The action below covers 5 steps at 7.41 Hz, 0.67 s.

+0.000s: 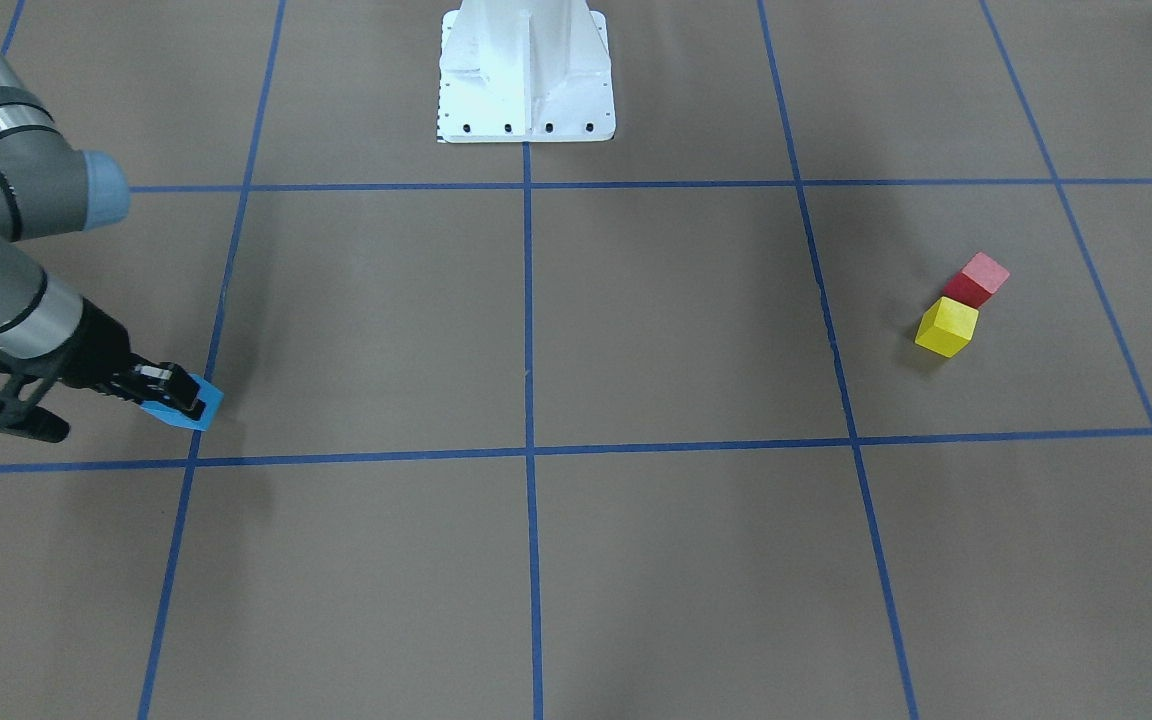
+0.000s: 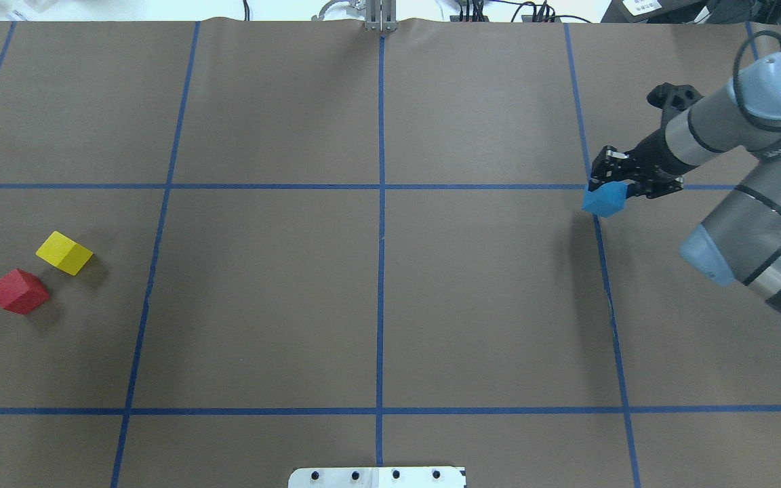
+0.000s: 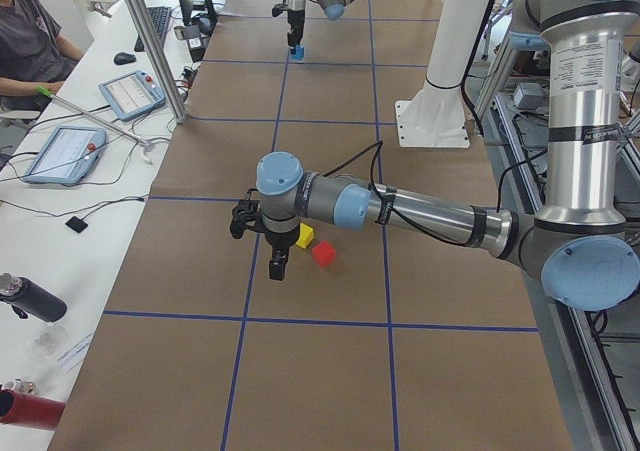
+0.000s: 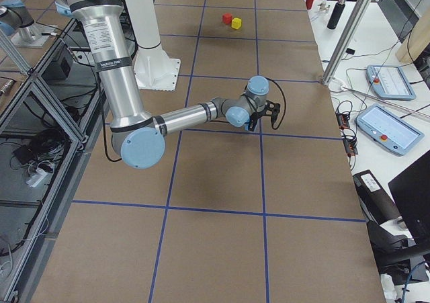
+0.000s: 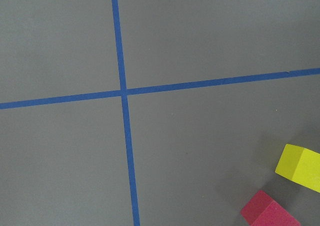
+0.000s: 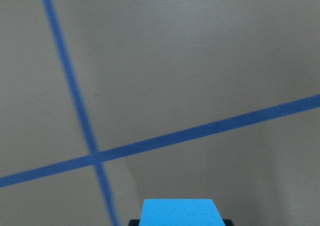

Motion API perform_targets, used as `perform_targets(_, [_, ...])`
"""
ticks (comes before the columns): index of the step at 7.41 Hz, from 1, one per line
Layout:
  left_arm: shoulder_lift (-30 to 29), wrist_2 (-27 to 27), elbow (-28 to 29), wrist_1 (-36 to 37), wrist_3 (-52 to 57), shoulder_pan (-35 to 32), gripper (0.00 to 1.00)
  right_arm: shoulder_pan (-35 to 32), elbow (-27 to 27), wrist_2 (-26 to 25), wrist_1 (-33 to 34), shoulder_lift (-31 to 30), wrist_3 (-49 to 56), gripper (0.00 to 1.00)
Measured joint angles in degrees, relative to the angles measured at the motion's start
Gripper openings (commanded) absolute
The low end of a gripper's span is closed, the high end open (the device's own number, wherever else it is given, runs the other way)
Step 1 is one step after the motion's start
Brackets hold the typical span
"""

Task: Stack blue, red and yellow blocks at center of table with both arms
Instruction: 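Carry the blue cube with the right gripper to the table center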

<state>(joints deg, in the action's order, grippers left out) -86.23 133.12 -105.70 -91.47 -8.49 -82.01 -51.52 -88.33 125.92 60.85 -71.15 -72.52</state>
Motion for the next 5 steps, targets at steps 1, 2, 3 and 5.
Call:
perform_targets(1, [-0.3, 0.0, 0.0, -0.4, -1.6, 1.3, 0.99, 3.2, -0.1, -2.2, 3.4, 4.9, -2.8, 0.00])
perform_targets(2, [-0.5, 0.0, 0.1, -1.5, -3.8, 2.7, 0.99, 6.1, -0.1, -4.5, 9.5, 10.7, -4.5, 0.00])
perform_targets(3, [-0.6, 0.0, 0.1, -2.7, -6.0, 3.7, 0.99, 8.9, 0.2, -7.0, 15.4, 16.1, -5.3, 0.00])
perform_targets(5, [-0.7, 0.0, 0.2, -4.1, -8.0, 4.6, 0.99, 13.8, 3.2, -10.9, 20.9, 24.6, -5.9, 0.00])
